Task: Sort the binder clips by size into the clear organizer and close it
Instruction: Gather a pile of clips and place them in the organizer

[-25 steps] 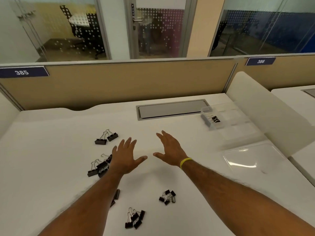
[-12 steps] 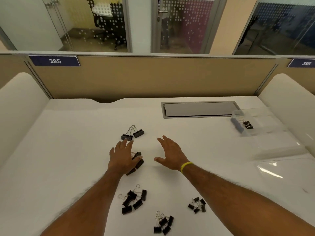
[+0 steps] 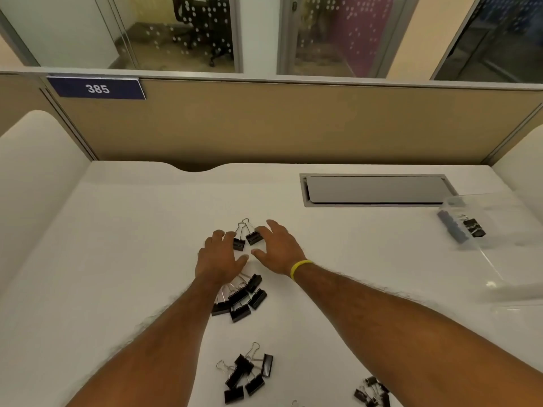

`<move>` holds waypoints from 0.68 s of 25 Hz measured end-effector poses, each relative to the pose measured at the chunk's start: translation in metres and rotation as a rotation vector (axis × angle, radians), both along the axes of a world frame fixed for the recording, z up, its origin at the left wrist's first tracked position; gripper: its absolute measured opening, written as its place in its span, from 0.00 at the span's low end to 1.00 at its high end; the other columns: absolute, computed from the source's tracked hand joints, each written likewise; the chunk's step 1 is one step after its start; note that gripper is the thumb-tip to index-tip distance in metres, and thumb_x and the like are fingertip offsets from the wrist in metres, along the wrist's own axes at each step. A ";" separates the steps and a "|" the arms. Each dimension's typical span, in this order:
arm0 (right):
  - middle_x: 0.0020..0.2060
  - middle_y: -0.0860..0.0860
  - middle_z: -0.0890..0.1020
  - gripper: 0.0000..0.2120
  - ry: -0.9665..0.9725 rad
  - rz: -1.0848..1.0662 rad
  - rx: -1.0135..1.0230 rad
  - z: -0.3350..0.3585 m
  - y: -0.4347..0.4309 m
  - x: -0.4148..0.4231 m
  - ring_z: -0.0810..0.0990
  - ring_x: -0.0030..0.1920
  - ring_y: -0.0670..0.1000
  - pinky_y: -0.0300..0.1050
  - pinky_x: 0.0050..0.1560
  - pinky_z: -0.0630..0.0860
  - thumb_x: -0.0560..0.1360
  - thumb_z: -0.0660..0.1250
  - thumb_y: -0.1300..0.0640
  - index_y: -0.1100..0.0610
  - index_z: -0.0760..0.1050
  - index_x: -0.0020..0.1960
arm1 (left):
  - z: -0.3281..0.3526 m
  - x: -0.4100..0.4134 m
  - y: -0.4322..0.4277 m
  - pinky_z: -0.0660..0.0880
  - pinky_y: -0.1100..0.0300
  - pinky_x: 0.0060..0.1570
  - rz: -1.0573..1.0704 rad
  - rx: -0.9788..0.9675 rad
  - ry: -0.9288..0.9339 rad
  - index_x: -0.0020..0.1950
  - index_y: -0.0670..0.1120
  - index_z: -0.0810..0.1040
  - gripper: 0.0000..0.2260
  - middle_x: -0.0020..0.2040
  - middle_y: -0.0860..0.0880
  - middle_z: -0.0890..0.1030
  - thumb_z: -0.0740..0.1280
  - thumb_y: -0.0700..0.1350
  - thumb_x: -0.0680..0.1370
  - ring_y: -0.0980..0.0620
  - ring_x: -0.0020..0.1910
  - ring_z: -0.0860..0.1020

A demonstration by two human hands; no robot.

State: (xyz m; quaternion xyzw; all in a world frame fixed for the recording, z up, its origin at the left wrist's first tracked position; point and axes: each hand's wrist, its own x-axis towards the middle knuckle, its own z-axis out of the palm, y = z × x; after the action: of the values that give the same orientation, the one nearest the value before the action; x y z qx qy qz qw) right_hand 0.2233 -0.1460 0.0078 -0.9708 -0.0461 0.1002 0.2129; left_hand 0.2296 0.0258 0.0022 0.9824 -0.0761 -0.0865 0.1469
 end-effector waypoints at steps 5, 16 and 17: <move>0.69 0.57 0.67 0.20 -0.061 -0.026 0.030 -0.012 0.017 0.023 0.67 0.67 0.58 0.52 0.62 0.70 0.75 0.67 0.49 0.56 0.73 0.64 | -0.013 0.007 -0.010 0.73 0.51 0.54 0.072 -0.049 -0.037 0.69 0.48 0.69 0.25 0.64 0.44 0.70 0.65 0.57 0.75 0.45 0.61 0.69; 0.45 0.51 0.81 0.09 -0.074 -0.470 0.615 -0.013 0.006 0.016 0.79 0.45 0.49 0.39 0.47 0.76 0.70 0.71 0.58 0.56 0.80 0.50 | -0.007 0.007 -0.018 0.71 0.66 0.46 0.368 -0.640 0.007 0.63 0.44 0.76 0.18 0.53 0.48 0.80 0.70 0.48 0.75 0.53 0.49 0.77; 0.44 0.50 0.82 0.08 -0.055 -0.533 0.719 -0.009 0.005 0.010 0.79 0.44 0.48 0.36 0.45 0.76 0.71 0.71 0.58 0.56 0.80 0.50 | -0.001 0.003 -0.023 0.70 0.68 0.42 0.429 -0.727 0.042 0.63 0.44 0.76 0.18 0.52 0.49 0.80 0.69 0.48 0.75 0.54 0.46 0.78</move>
State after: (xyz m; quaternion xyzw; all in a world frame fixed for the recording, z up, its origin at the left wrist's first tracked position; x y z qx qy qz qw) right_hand 0.2332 -0.1415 -0.0014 -0.8154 0.1681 -0.0065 0.5540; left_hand 0.2323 0.0031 0.0008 0.8582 0.1075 -0.0416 0.5002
